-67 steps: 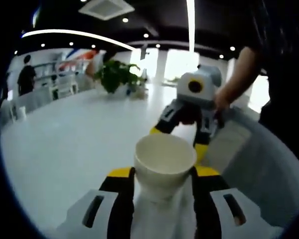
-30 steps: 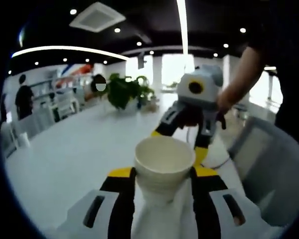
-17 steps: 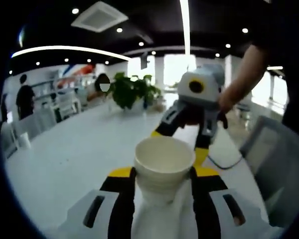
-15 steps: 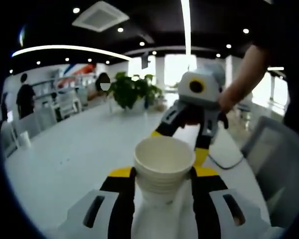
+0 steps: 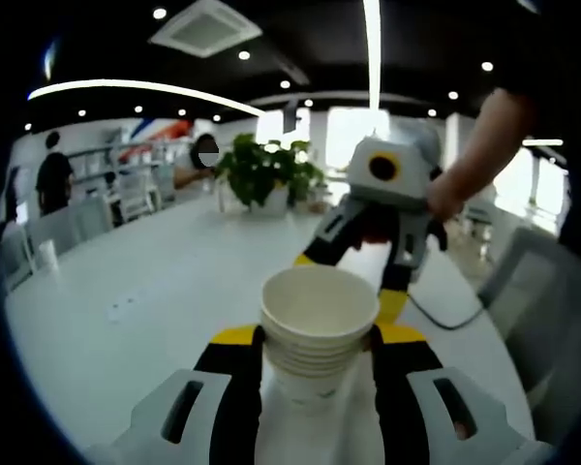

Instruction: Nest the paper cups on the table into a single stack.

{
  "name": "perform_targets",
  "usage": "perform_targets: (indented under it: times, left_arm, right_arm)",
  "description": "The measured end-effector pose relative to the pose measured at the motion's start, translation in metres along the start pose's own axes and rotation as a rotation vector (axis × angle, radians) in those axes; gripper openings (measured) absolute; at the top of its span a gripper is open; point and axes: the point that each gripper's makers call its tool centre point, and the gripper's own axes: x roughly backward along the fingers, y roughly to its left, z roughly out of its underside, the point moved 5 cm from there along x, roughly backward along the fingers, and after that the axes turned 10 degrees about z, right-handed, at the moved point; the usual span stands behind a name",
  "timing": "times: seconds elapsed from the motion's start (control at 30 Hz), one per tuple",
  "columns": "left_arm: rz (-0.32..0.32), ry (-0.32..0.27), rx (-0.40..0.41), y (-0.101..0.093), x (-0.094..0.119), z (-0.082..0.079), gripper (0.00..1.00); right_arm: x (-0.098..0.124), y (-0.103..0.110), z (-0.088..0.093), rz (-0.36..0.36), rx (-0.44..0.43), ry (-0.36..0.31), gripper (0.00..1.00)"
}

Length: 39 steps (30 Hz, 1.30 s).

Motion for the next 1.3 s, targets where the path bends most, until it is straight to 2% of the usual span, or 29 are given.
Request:
perform_targets:
  times: [0.4,0.83,1.07,1.3]
  left_arm:
    - [-0.002,-0.002,0.019,0.000,-0.001,0.001,0.44]
    - [-0.017,0.001,0.009,-0.001,0.007,0.001,0.47]
    - [-0.060,-0.025,0.029,-0.008,0.021,-0.004,0.54]
    - [-0.097,-0.049,0.022,-0.026,0.039,-0.012,0.58]
  right_arm:
    - [-0.002,0.001,0.001,0.000,-0.006,0.000,0.44]
    - [0.000,0.005,0.002,0.011,-0.026,-0.013,0.51]
    - [0.014,0.010,0.003,0.038,-0.044,-0.020,0.56]
    - [0.038,0.027,0.000,0.062,-0.049,-0.026,0.58]
